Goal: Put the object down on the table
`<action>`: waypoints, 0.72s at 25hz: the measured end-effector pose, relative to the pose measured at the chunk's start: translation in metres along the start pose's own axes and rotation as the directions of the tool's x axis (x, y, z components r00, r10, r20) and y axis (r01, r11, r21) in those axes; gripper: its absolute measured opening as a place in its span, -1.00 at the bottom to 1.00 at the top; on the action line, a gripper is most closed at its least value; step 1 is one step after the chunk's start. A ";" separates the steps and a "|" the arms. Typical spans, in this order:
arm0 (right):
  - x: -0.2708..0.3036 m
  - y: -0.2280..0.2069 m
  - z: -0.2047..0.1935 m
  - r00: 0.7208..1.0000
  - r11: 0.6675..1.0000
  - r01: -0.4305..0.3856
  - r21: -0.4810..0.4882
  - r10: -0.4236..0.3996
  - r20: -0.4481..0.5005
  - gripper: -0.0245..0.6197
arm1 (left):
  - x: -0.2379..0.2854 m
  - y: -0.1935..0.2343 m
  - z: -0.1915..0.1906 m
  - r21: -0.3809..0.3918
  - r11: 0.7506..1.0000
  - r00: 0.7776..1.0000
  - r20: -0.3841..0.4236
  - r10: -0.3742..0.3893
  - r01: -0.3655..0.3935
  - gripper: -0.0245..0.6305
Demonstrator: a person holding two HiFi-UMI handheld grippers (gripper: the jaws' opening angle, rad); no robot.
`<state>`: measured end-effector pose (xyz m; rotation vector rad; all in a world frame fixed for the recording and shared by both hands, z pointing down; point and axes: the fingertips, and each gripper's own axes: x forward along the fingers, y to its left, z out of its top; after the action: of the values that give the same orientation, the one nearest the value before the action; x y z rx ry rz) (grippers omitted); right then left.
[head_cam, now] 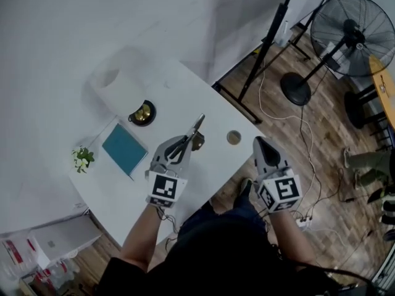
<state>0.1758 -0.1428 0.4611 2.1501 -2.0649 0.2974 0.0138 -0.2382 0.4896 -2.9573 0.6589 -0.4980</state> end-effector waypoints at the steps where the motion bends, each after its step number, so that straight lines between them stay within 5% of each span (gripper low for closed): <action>1: 0.007 -0.003 -0.003 1.000 1.000 -0.007 0.005 0.008 -0.006 -0.91 | 0.005 0.002 -0.004 -0.005 1.000 1.000 -0.012 0.003 -0.003 -0.81; 9: 0.059 -0.051 -0.021 0.992 0.991 -0.123 0.048 0.124 -0.027 -0.91 | 0.061 0.001 -0.029 0.002 0.996 0.988 -0.124 0.091 -0.091 -0.82; 18: 0.110 -0.126 -0.032 0.961 0.960 -0.265 0.095 0.270 -0.052 -0.91 | 0.127 -0.013 -0.052 -0.009 0.974 0.937 -0.276 0.215 -0.226 -0.82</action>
<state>0.3039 -0.2365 0.5225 1.8740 -2.3460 0.4895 0.1104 -0.2799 0.5784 -2.8241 1.0252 -0.8895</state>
